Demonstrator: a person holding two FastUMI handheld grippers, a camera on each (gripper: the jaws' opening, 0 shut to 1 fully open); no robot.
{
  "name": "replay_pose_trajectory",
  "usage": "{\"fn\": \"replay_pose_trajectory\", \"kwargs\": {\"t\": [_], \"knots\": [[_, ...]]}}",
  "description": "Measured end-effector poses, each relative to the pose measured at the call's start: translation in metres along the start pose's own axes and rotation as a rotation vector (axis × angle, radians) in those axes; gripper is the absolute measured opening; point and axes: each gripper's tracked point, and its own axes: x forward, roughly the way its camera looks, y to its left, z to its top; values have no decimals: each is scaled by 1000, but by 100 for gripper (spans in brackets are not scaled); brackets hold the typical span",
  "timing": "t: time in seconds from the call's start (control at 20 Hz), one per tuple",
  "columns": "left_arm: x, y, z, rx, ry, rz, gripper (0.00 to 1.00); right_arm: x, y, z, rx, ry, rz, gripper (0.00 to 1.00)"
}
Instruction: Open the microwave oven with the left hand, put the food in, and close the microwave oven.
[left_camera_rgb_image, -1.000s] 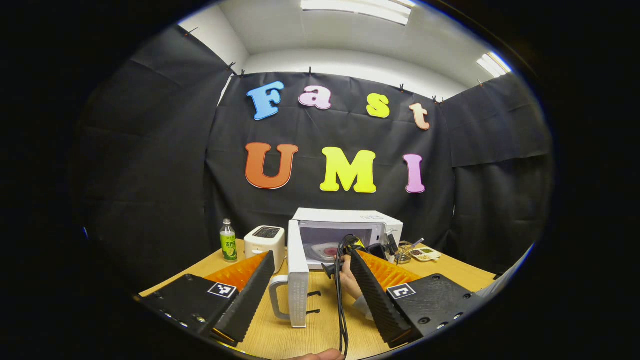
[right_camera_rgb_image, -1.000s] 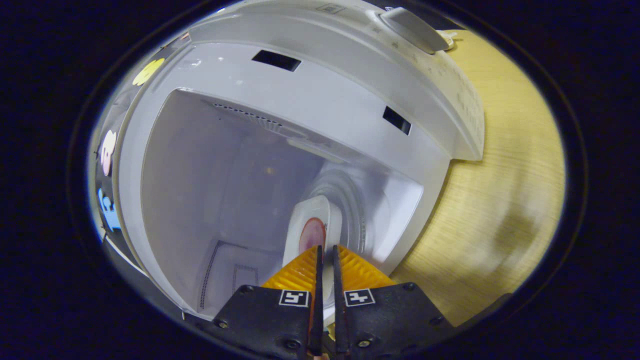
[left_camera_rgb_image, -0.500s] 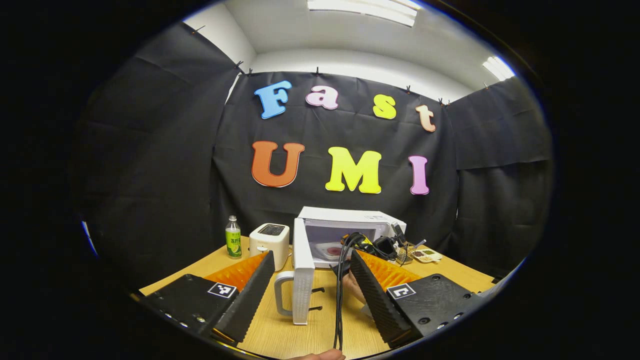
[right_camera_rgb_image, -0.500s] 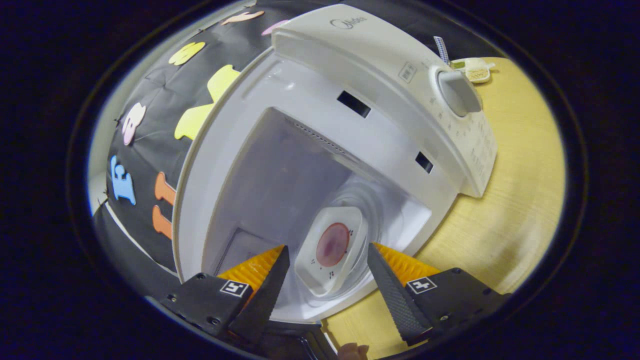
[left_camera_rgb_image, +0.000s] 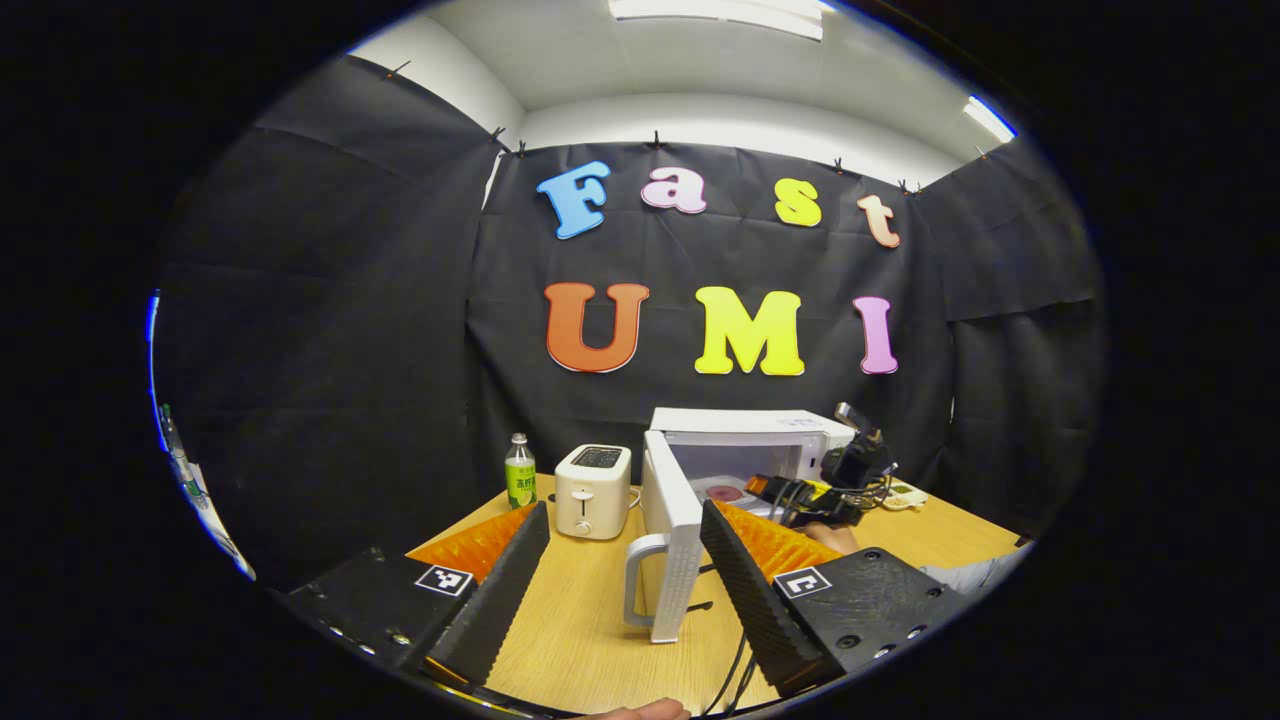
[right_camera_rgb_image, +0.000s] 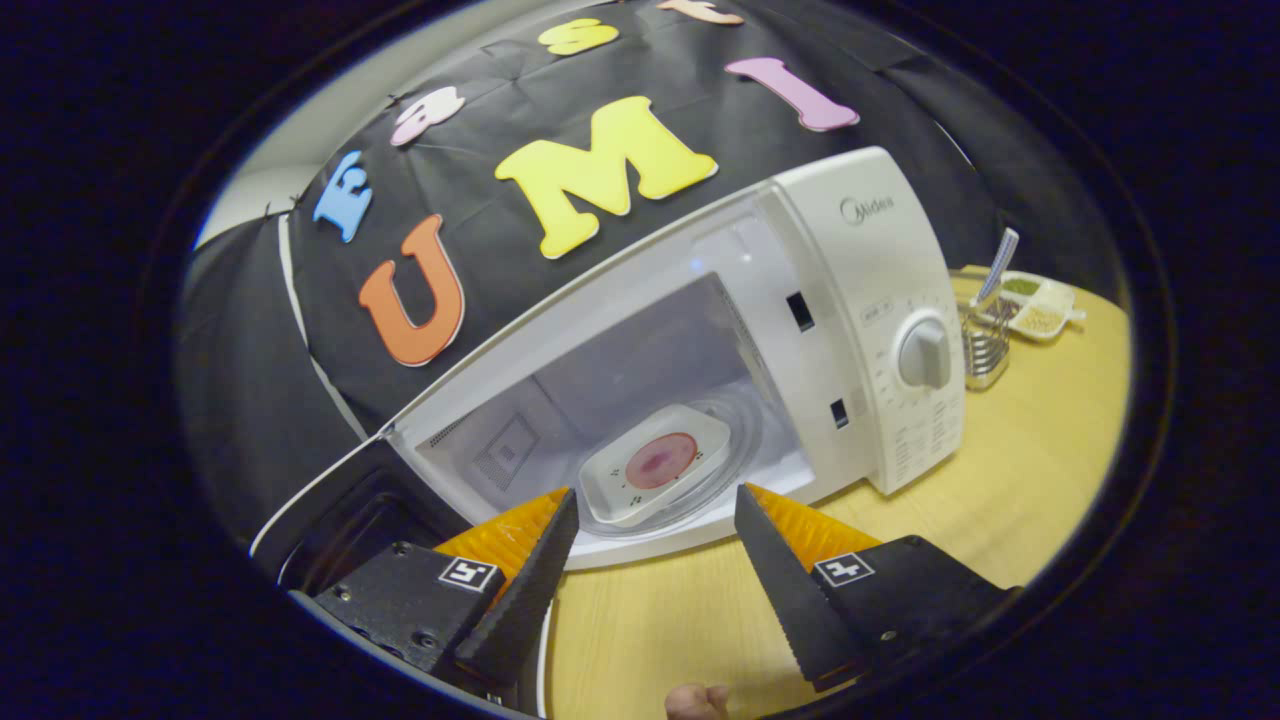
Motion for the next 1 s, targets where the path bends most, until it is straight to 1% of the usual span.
{"fn": "replay_pose_trajectory", "kwargs": {"t": [0.15,0.25,0.35,0.45,0.5,0.55,0.65,0.7,0.75,0.8,0.85,1.0], "knots": [[3,21,3,9,-4,43,93,-42,3,25,-50,-15,46,100],[7,35,7,16,-21,81,93,-73,1,43,-95,-29,64,100],[10,44,5,14,-23,103,93,-106,-1,65,-127,-66,74,100],[16,52,3,14,-29,107,89,-140,-3,83,-127,-104,90,100],[21,49,0,12,-27,87,76,-156,-3,92,-124,-117,99,99],[25,49,-5,9,-22,76,55,-170,-4,103,-126,-141,108,99],[30,62,-11,13,-22,111,42,-199,-4,116,-152,-171,124,100],[33,65,-10,26,-36,120,40,-213,-6,122,-164,-174,129,99],[38,66,-18,26,-37,112,40,-226,-6,129,-173,-190,135,100],[43,64,-23,21,-38,106,0,-238,-8,135,-187,-199,142,100],[47,62,-30,16,-25,96,4,-251,-12,137,-197,-202,145,100],[65,59,-56,25,17,68,4,-292,-19,150,-237,-229,163,99]]}}
